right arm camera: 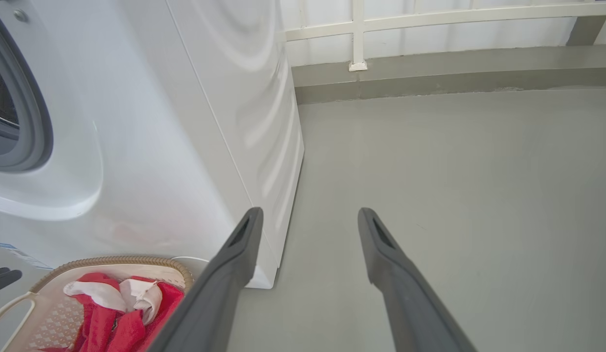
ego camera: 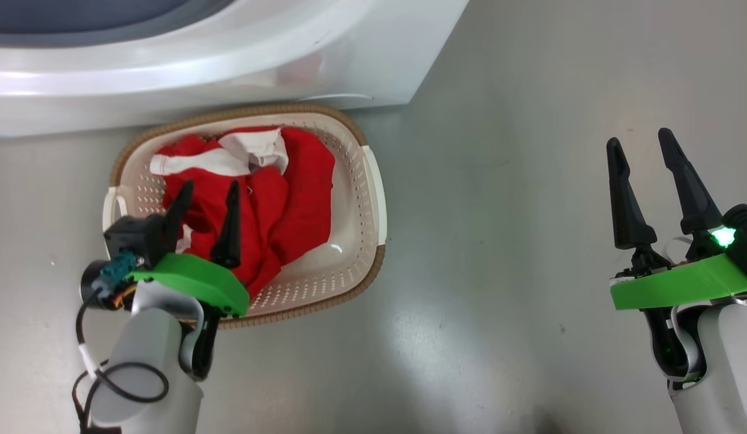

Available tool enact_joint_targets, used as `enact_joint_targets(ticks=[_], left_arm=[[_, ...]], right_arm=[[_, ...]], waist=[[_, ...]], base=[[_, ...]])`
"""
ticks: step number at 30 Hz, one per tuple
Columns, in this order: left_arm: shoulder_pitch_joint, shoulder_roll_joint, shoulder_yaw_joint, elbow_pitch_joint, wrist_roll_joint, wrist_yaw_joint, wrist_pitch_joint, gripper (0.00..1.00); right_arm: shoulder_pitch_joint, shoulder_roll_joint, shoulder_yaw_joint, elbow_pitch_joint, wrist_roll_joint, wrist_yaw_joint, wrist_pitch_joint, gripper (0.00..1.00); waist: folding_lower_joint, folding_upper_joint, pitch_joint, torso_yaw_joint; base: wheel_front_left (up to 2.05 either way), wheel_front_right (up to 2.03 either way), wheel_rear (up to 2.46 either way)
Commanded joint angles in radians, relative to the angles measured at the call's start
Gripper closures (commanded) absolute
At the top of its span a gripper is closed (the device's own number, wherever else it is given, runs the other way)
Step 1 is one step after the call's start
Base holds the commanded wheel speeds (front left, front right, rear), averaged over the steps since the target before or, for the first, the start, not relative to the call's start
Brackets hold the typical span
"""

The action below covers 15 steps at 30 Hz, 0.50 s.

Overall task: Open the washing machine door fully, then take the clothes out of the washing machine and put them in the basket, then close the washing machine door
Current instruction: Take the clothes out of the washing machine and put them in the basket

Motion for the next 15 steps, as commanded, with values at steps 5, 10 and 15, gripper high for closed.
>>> enact_joint_targets(ticks=[5, 10, 15], left_arm=[[0.075, 0.026, 0.035, -0.072, 0.01, -0.006, -0.005, 0.0], [0.103, 0.026, 0.054, -0.128, 0.021, -0.006, -0.005, 0.0], [0.144, 0.026, 0.083, -0.183, 0.041, -0.006, -0.005, 0.0]], right_arm=[[0.032, -0.006, 0.028, -0.011, -0.009, 0.006, -0.006, 0.0], [0.047, -0.008, 0.031, -0.002, -0.009, 0.006, -0.006, 0.0], [0.068, -0.01, 0.034, 0.008, -0.007, 0.006, -0.006, 0.0]], waist=[[0.0, 0.0, -0.057, -0.002], [0.0, 0.0, -0.104, -0.004], [0.0, 0.0, -0.158, -0.004]], base=[[0.0, 0.0, 0.0], [0.0, 0.0, 0.0], [0.0, 0.0, 0.0]])
